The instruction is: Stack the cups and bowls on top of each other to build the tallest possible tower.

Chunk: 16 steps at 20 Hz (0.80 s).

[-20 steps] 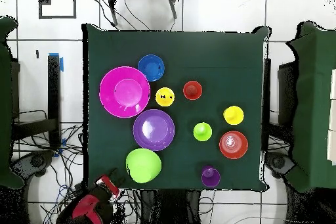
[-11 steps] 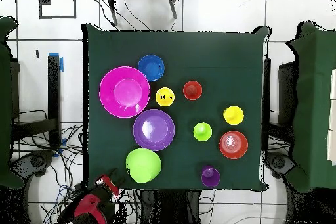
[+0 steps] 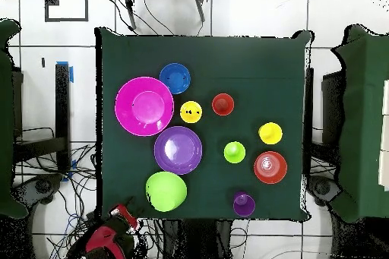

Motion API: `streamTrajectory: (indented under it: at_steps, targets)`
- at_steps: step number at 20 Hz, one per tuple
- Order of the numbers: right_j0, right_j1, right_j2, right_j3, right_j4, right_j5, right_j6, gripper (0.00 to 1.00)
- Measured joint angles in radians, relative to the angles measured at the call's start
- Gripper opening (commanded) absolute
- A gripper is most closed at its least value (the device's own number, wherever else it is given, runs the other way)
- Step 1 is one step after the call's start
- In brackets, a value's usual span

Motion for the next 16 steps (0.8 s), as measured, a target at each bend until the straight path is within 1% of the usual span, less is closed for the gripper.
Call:
streamTrajectory:
  at_steps: [3,9,16]
  targets:
    - [-0.003,-0.015,0.01,0.014,-0.01,0.0,0.0,1.0]
    - [-0.004,-0.062,0.054,0.075,-0.043,0.0,0.0,1.0]
    - [-0.003,-0.117,0.066,0.147,-0.069,0.0,0.0,1.0]
